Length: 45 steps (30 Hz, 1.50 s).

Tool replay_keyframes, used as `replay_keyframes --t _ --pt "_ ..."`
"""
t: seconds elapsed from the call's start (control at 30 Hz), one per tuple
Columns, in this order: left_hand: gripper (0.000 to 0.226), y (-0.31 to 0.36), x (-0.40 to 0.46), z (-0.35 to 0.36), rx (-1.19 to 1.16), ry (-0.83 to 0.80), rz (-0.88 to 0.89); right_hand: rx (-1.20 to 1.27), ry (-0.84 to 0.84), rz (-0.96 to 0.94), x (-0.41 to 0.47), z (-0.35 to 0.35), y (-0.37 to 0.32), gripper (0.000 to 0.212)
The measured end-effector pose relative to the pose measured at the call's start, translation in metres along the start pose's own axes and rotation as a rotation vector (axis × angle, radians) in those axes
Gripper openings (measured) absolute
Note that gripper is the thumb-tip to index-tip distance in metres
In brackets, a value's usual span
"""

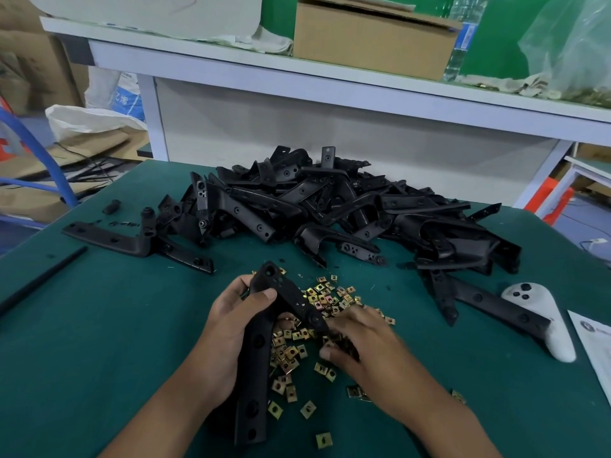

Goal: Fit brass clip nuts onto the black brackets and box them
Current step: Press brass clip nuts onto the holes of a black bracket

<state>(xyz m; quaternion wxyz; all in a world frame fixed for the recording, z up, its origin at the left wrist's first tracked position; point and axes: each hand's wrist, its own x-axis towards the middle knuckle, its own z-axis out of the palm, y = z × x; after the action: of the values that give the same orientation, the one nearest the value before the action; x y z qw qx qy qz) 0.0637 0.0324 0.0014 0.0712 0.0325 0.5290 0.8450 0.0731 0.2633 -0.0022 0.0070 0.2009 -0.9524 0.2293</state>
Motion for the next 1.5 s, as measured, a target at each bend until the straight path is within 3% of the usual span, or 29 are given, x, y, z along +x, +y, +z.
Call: replay_keyframes --t 0.17,0.27,0.4,0.47,0.63,1.17,1.5 --pt "0.039 0.000 0.000 0.000 0.002 -0.003 0.002 0.020 0.065 -0.010 0.000 0.001 -0.005 0.011" --pt "0.040 0.000 0.001 -0.001 0.001 -0.007 0.008 0.120 0.136 0.046 0.002 0.000 -0.004 0.011" --pt "0.054 0.000 -0.001 0.001 -0.001 -0.023 0.008 0.424 0.232 0.137 0.004 -0.007 -0.008 0.016" --pt "0.055 0.000 -0.002 0.004 -0.001 -0.031 0.002 0.628 0.208 0.208 0.004 -0.010 -0.008 0.022" --pt "0.051 0.001 -0.004 0.010 0.067 -0.029 -0.004 0.980 0.169 0.290 0.008 -0.014 -0.008 0.013" --pt "0.027 -0.002 -0.010 0.015 0.241 -0.300 0.006 1.165 0.130 0.246 0.003 -0.016 -0.023 0.012" --pt "0.027 -0.005 -0.010 0.017 0.252 -0.290 0.002 1.165 0.152 0.270 0.002 -0.019 -0.029 0.019"
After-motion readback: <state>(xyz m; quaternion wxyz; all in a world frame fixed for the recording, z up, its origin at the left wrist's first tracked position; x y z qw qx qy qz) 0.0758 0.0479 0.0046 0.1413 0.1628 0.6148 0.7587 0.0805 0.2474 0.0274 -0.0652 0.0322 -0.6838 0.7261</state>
